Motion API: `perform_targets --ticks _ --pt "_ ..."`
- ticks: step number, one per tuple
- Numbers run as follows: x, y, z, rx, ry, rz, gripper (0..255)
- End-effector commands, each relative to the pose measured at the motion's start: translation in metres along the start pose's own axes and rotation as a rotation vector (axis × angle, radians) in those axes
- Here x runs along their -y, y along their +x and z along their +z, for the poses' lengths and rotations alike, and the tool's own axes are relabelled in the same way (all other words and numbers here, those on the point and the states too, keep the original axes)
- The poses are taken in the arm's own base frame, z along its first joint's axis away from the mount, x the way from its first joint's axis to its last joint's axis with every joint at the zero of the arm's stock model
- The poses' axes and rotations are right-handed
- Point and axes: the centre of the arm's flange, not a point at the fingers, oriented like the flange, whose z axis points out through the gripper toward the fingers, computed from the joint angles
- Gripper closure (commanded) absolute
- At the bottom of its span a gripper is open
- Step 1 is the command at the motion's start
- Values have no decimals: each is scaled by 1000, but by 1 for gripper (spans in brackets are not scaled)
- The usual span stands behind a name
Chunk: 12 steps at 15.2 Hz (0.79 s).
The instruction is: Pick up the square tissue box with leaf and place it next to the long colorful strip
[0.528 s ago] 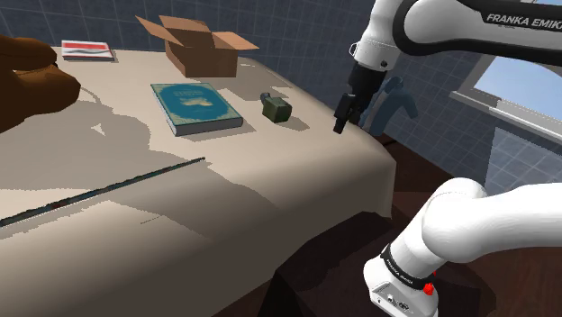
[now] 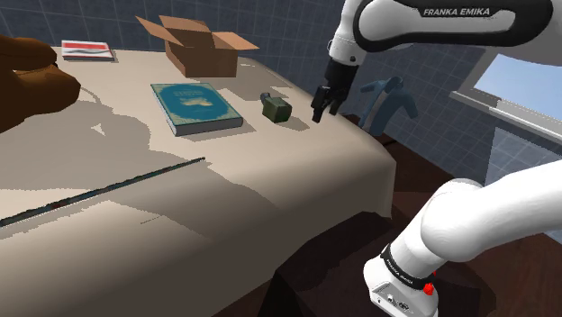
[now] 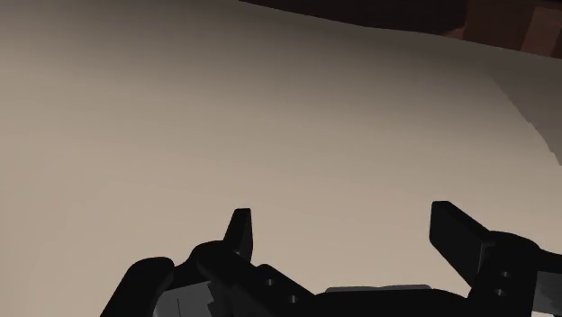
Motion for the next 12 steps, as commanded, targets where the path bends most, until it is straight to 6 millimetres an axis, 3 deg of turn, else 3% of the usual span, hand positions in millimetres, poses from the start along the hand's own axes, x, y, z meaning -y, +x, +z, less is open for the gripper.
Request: perform_targets --ticks 1,12 --pt "-4 21 8 -4 -7 8 0" --pt "-39 154 37 -27 -45 52 0"
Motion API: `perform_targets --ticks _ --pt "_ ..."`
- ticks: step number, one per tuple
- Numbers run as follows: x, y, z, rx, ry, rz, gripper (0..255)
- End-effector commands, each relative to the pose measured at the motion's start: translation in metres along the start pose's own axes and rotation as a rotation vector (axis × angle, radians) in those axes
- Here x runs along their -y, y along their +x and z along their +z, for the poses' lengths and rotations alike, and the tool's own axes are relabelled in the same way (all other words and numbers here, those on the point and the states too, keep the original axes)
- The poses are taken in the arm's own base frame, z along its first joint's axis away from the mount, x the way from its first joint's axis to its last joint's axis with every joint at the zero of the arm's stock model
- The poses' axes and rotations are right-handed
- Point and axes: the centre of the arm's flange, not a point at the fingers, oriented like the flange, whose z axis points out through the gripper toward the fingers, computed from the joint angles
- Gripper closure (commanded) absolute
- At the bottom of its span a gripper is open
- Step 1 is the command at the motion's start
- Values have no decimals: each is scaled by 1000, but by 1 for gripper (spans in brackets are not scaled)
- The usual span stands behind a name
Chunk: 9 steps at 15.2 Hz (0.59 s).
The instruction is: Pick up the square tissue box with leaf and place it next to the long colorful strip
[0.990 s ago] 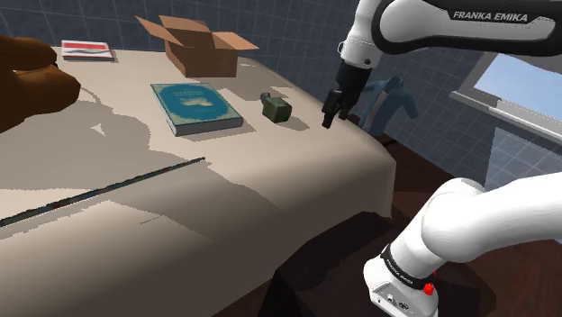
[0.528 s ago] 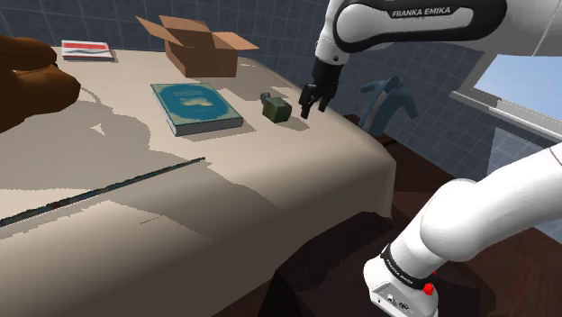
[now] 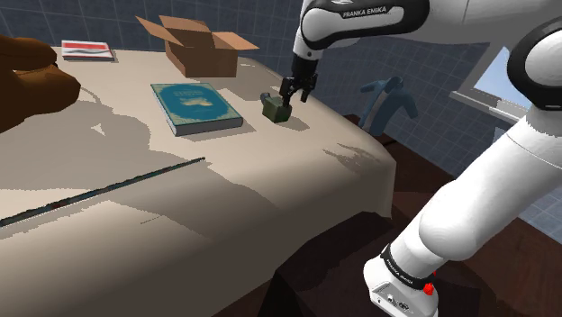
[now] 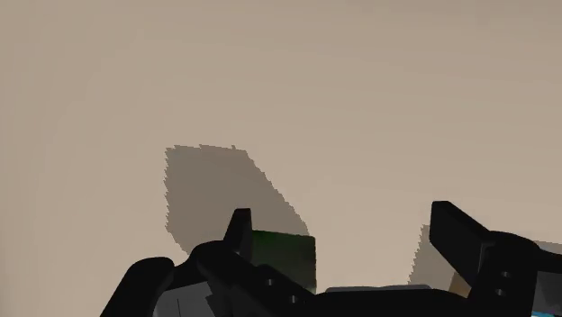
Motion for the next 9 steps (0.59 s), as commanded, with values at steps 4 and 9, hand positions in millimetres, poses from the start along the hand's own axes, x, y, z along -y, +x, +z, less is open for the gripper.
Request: perform_targets --ticks 4,9 --pt "-12 61 14 -11 -17 20 0" --pt "-28 121 27 -21 -34 40 0"
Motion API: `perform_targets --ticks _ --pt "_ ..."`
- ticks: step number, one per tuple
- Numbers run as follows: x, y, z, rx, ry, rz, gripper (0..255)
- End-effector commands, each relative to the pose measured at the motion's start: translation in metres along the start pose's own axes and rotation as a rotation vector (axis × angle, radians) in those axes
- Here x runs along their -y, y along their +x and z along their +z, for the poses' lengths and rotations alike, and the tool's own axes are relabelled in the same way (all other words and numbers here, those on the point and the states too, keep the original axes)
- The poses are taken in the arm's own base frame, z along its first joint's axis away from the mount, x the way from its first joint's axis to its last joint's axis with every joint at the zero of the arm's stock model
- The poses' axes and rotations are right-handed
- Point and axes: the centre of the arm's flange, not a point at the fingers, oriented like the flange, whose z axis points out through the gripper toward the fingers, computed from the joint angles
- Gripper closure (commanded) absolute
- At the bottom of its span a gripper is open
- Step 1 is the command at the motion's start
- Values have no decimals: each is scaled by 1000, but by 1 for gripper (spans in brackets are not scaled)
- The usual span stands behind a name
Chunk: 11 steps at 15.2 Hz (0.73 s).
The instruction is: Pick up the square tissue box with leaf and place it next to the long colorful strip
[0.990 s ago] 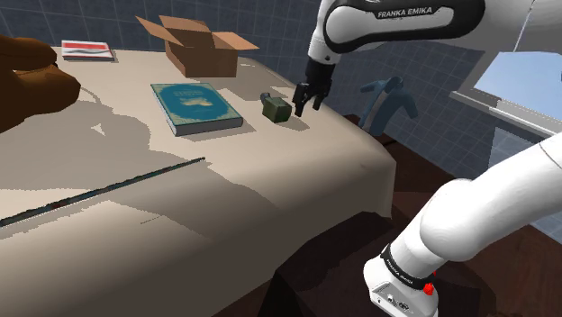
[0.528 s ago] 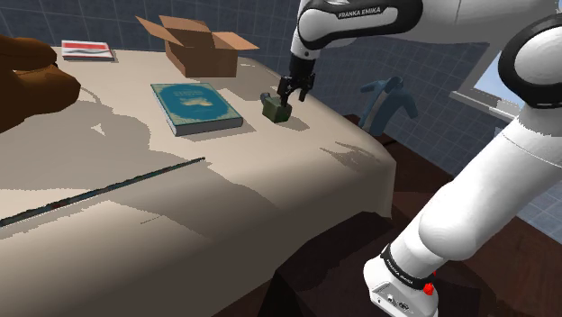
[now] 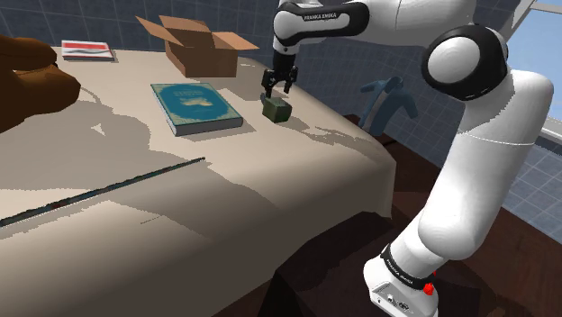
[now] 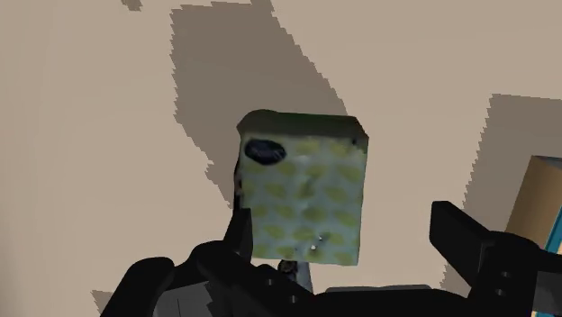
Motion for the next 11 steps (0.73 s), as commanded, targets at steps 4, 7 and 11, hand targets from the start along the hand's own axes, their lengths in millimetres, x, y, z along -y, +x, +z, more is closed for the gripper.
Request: perform_targets --ticks 4,7,11 --pt "-15 60 15 -11 -18 20 0" --pt "-22 87 21 -15 -25 29 0" --pt "-23 88 42 -15 -25 29 0"
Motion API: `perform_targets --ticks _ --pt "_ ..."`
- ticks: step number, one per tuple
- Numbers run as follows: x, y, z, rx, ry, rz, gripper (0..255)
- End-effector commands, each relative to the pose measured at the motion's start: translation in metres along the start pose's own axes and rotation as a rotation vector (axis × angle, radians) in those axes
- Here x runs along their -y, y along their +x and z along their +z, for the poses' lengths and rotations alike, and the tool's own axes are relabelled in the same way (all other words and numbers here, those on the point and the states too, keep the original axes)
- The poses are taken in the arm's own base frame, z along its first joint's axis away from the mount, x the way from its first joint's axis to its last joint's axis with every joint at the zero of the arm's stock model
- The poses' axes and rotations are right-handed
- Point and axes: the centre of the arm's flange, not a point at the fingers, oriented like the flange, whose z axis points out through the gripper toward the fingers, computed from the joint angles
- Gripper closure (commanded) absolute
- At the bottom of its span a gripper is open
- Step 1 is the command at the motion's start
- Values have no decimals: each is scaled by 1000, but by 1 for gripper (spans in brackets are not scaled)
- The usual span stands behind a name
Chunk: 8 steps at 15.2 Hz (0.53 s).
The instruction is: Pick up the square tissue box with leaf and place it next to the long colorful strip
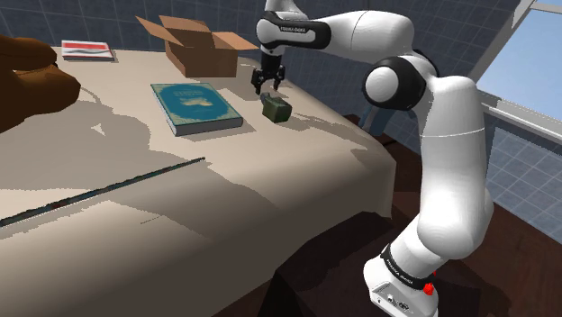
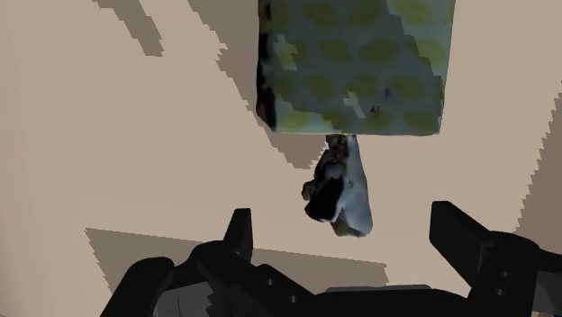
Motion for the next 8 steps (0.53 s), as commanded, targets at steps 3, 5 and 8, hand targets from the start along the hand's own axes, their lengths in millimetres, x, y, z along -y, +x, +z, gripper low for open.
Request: perform_targets --ticks 3,5,8 --pt "0 1 24 -1 0 0 0" --pt "0 0 24 -1 0 0 0" --pt "0 1 24 -1 0 0 0"
